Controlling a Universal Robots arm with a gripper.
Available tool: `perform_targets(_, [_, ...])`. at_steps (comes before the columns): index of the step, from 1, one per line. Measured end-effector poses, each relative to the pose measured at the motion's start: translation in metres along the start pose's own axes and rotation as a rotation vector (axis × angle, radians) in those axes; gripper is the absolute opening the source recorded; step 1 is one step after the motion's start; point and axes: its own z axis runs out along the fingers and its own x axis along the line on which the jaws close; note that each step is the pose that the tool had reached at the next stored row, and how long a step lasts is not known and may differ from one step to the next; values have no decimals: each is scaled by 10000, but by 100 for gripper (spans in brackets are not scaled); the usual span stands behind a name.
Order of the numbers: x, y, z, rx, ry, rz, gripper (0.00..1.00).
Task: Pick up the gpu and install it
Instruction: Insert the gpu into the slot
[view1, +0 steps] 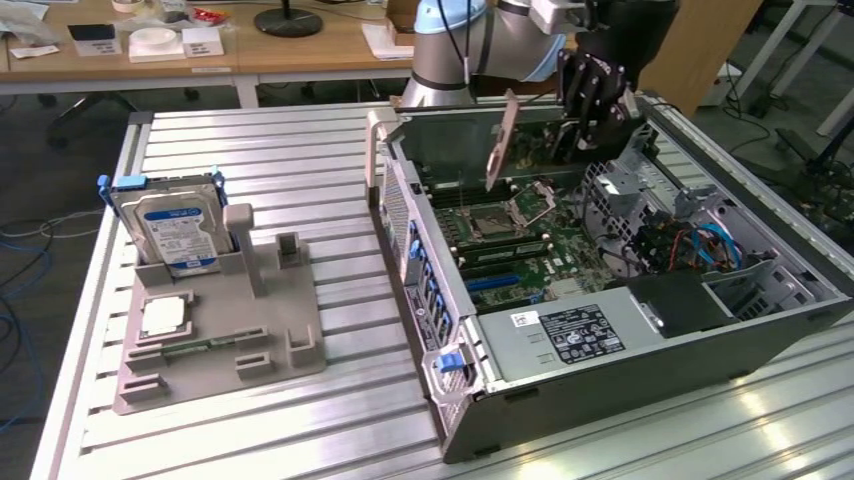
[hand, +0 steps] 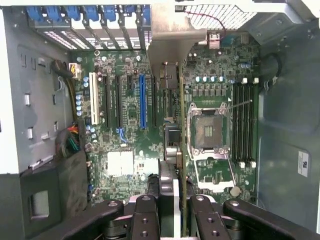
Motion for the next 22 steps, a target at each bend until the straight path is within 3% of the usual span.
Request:
perform_targets(1, [1, 14, 17, 0, 9, 15, 28])
perform_targets(5, [-2, 62, 90, 12, 140, 193, 28])
perform_targets(7, [0, 82, 124, 16, 155, 254, 28])
perform_targets(12, [9, 237, 203, 15, 155, 261, 28])
perform_targets(22, [40, 250, 382, 2, 143, 53, 28])
